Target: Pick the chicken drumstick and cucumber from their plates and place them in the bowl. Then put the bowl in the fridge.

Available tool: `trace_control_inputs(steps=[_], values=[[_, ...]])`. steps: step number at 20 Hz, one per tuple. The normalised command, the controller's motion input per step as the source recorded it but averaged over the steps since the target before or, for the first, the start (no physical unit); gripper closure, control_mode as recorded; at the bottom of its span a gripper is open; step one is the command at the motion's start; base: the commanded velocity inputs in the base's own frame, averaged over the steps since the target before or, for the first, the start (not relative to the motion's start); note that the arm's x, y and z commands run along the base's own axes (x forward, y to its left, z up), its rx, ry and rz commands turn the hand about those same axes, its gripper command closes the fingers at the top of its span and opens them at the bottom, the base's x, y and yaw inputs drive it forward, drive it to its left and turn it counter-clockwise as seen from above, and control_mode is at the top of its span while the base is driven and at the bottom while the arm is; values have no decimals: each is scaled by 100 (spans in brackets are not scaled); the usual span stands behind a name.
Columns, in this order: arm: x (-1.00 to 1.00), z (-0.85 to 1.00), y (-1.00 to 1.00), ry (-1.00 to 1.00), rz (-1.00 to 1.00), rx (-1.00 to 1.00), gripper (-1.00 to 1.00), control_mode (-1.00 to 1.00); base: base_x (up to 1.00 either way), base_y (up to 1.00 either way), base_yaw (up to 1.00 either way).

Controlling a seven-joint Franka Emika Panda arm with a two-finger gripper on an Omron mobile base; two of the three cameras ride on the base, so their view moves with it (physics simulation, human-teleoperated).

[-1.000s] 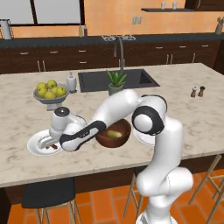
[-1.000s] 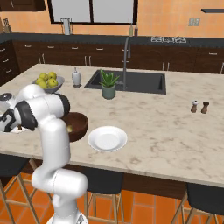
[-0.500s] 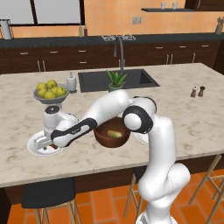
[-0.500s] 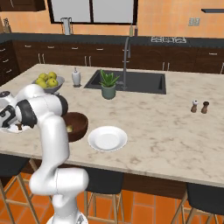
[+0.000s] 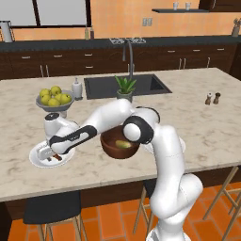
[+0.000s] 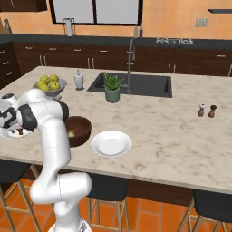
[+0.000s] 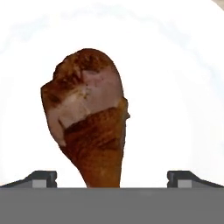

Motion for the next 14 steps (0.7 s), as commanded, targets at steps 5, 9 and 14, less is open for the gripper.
trace_control_inputs(steps=[5, 9, 14], values=[[7, -12, 4, 1, 0, -3, -100, -100, 0, 0, 0], [-3, -20, 3, 0, 0, -1, 100, -100, 0, 0, 0], [-19, -41, 0, 1, 2, 0, 100, -100, 0, 0, 0]])
